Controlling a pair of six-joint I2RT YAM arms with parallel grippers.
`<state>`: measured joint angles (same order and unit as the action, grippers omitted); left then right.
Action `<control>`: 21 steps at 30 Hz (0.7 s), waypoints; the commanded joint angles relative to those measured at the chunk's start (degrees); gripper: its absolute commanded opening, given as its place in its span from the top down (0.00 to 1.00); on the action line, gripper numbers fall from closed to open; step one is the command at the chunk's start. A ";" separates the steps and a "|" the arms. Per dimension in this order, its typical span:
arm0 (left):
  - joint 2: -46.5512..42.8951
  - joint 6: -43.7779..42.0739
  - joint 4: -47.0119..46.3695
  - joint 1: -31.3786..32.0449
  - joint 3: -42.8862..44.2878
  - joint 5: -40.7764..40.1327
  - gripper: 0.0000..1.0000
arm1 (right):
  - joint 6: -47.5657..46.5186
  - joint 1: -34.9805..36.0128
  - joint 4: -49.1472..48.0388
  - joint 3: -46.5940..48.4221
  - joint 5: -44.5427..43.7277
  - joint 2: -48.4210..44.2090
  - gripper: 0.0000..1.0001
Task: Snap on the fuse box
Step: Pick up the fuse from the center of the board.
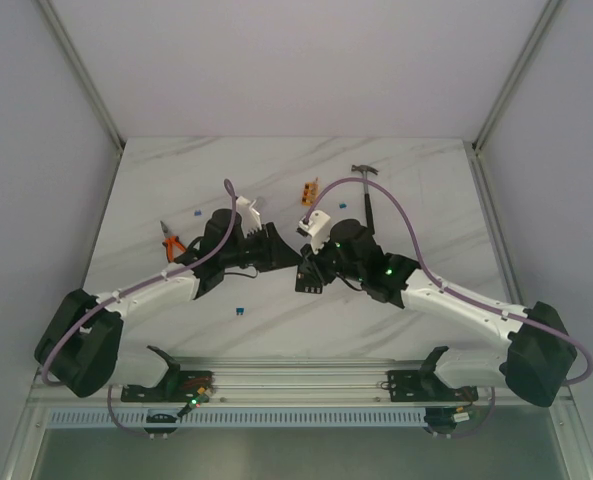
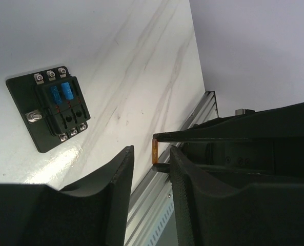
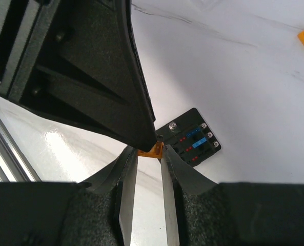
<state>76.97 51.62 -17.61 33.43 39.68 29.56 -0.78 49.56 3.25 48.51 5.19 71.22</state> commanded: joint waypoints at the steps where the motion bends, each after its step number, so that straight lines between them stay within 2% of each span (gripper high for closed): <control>1: 1.24 0.77 -1.63 0.79 0.81 0.41 0.58 | -0.76 0.53 -2.98 -0.68 1.19 -0.56 0.83; 21: 0.72 1.09 0.26 1.15 -1.48 -2.23 0.73 | -0.41 0.61 -6.48 -1.46 -0.88 0.38 0.84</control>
<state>77.84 52.90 -18.44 34.15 39.22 27.77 -0.91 49.87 0.80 47.55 5.30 71.37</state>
